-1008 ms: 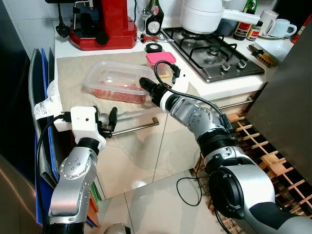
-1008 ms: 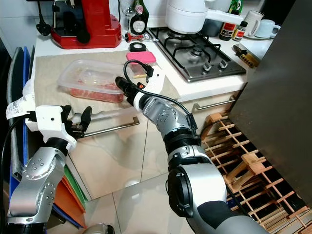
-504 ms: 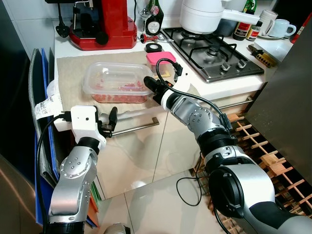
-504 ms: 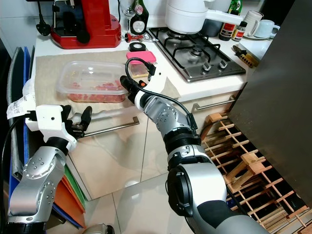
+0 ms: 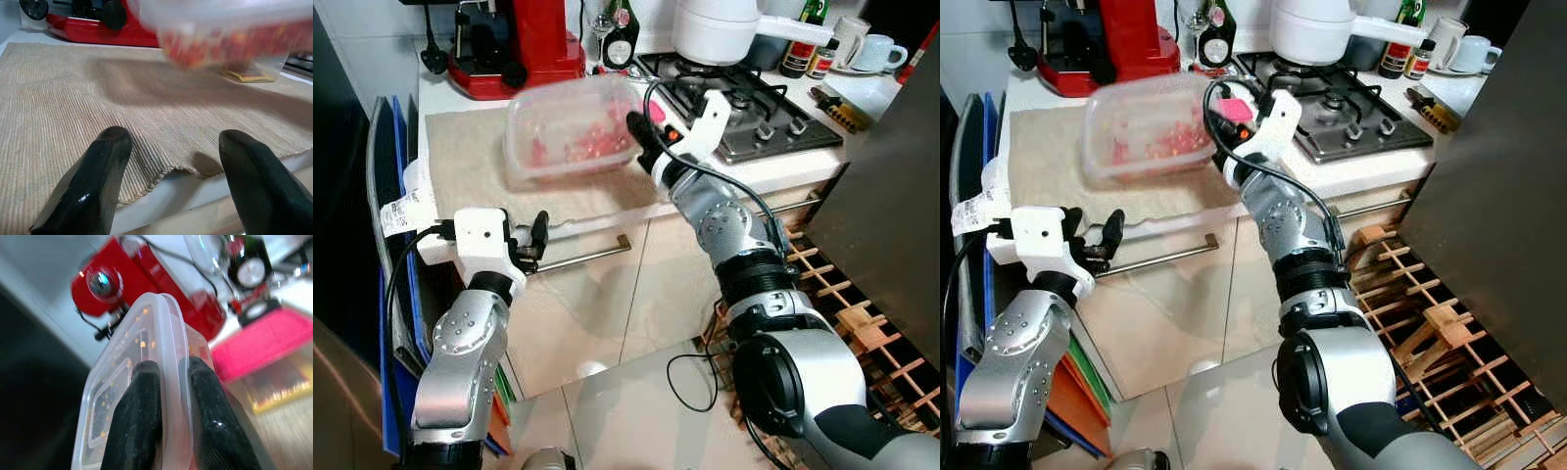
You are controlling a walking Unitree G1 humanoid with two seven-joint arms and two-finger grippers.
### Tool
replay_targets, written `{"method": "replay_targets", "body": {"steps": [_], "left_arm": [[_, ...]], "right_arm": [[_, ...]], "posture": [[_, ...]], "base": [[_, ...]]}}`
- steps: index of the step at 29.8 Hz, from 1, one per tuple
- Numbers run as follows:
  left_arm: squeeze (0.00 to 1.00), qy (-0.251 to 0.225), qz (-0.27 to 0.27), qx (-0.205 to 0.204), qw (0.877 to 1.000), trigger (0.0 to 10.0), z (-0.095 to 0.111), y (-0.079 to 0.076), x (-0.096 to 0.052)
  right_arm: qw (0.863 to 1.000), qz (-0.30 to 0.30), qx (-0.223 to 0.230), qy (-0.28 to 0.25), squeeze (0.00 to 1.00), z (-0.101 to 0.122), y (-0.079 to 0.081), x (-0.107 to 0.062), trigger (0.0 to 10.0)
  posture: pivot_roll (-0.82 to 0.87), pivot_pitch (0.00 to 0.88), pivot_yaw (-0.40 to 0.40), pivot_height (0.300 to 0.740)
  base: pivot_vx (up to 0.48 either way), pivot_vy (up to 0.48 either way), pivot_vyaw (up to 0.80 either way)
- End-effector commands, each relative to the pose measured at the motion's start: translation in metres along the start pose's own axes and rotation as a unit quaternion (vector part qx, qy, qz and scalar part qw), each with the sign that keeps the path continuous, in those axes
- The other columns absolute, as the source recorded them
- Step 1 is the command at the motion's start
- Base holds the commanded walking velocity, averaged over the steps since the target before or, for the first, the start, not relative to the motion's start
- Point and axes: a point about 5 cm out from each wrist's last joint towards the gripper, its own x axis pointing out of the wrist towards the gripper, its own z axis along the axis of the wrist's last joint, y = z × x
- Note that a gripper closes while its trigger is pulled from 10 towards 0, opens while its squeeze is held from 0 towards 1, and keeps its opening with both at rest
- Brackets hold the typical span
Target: Restocking fridge
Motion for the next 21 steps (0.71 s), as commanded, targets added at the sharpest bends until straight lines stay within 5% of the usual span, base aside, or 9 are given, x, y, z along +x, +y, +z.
{"method": "replay_targets", "body": {"steps": [1,8,12,18,21], "left_arm": [[0.00,0.025,0.003,-0.006,1.000,10.0,-0.009,0.001,0.001],[0.00,0.024,0.001,0.001,1.000,10.0,-0.009,0.001,0.003],[0.00,0.010,-0.002,0.009,1.000,10.0,-0.005,-0.002,0.006],[0.00,-0.008,0.011,0.053,0.999,10.0,0.001,-0.004,0.011],[0.00,-0.007,0.018,0.053,0.998,10.0,0.000,-0.006,0.015]], "right_arm": [[0.999,0.029,-0.011,-0.044,0.08,0.019,0.017,0.004,0.0],[0.992,0.055,-0.069,-0.094,0.09,0.036,0.023,0.001,0.0],[0.972,0.079,-0.165,-0.148,0.09,0.050,0.031,-0.011,0.0],[0.953,0.110,-0.197,-0.200,0.08,0.067,0.044,-0.026,0.0],[0.935,0.112,-0.255,-0.220,0.08,0.070,0.044,-0.034,0.0]], "posture": [[0.07,0.027,-0.061,0.740],[0.08,0.015,-0.057,0.740],[0.07,0.008,-0.056,0.740],[0.06,0.001,-0.052,0.740],[0.05,0.000,-0.053,0.740]], "base": [[0.000,0.000,0.00],[0.000,0.000,0.00],[0.000,0.000,0.00],[0.000,0.000,0.00],[0.000,0.000,0.00]]}}
